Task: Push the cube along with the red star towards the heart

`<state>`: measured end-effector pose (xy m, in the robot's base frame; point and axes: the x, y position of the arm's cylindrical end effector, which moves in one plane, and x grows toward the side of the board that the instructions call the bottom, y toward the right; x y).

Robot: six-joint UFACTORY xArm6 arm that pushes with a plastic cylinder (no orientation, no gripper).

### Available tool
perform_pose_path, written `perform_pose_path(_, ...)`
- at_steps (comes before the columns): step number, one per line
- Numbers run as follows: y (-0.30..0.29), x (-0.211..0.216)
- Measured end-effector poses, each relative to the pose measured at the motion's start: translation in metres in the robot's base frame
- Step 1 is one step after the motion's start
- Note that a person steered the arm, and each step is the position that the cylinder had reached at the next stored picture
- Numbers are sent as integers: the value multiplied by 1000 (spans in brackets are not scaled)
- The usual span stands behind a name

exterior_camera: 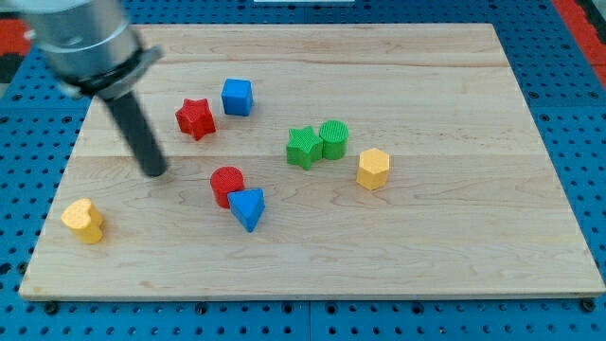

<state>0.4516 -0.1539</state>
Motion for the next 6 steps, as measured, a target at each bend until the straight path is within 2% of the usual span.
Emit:
perform_pose_path(2, 102, -88)
perform_pose_path(3, 111, -125)
perform_pose_path(4, 91, -128)
perform_pose_path(6, 32, -94)
